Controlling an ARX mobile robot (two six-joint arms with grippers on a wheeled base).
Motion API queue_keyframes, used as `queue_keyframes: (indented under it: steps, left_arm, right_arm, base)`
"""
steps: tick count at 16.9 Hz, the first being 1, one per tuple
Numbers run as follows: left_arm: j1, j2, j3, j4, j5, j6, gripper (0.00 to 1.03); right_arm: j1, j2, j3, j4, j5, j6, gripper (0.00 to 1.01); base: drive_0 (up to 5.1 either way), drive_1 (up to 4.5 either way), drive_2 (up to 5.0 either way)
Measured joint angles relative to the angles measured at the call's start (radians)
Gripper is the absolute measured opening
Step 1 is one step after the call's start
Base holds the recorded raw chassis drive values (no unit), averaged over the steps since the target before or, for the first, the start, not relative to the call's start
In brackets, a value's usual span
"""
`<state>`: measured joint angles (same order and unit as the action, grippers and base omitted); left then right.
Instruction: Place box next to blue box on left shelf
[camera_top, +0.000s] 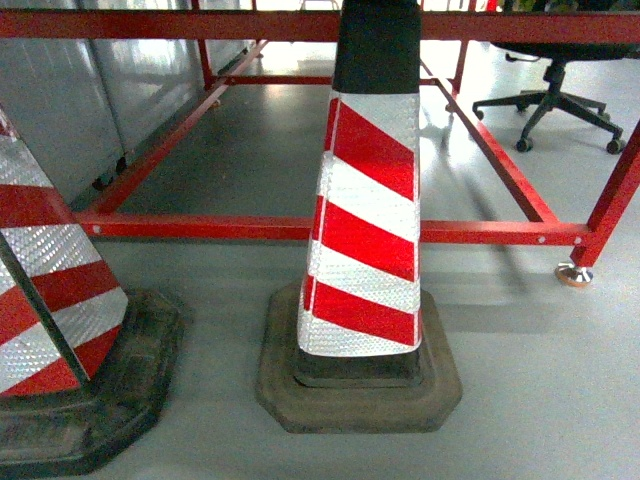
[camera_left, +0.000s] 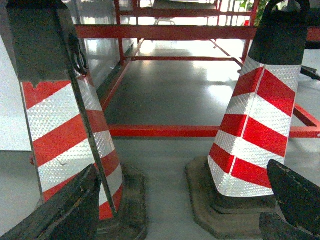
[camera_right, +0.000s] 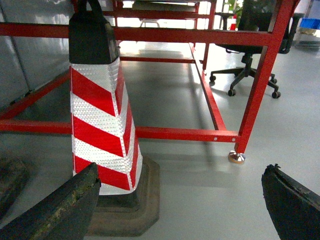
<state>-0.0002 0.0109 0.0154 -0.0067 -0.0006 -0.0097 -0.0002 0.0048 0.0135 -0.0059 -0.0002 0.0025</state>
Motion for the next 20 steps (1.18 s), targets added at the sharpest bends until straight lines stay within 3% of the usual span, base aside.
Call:
queue_keyframes:
  steps: [20]
  left_arm:
    - [0.0,0.0,0.0,0.0,0.0,0.01,0.98]
  right_arm:
    - [0.0,0.0,0.0,0.001,0.0,0.0,0.98]
  base:
    - [0.0,0.0,0.0]
